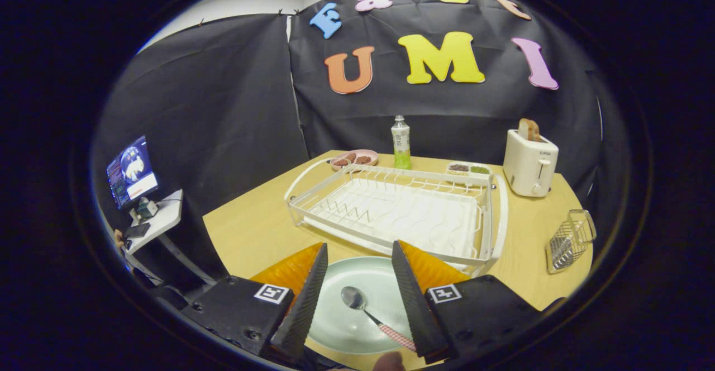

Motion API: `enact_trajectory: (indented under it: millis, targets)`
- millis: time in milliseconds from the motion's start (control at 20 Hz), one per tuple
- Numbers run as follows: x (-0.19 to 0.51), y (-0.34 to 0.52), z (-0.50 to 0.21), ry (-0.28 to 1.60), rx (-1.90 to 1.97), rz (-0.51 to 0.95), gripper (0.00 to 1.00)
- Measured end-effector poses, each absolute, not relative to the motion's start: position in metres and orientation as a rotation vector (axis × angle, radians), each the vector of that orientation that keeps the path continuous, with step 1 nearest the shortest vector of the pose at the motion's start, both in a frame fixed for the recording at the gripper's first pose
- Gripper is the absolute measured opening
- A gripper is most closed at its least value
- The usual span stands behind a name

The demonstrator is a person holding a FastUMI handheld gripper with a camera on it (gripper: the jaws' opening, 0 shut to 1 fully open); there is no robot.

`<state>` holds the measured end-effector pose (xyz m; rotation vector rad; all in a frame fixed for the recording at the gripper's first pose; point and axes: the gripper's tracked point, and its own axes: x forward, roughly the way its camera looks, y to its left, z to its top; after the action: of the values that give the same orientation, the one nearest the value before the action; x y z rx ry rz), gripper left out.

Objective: Take the plate from the dish rack, then take the spoon from the basket and place it into the plate.

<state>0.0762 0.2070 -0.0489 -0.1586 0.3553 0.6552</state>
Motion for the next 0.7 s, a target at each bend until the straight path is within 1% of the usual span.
enact_trajectory:
  millis: [150, 200, 300, 450, 500, 600, 700]
  targets:
    - [0.074, 0.195, -0.036, 0.276, -0.181, 0.589, 0.78]
    - [0.073, 0.188, -0.033, 0.249, -0.191, 0.551, 0.83]
    - [0.064, 0.18, -0.024, 0.182, -0.156, 0.493, 0.83]
    - [0.06, 0.143, -0.006, 0.058, -0.114, 0.3, 0.84]
    - [0.056, 0.136, -0.006, 0.045, -0.108, 0.256, 0.9]
    - [0.039, 0.132, -0.011, 0.038, -0.074, 0.238, 1.0]
    - [0.018, 0.124, -0.011, 0.014, -0.056, 0.228, 1.0]
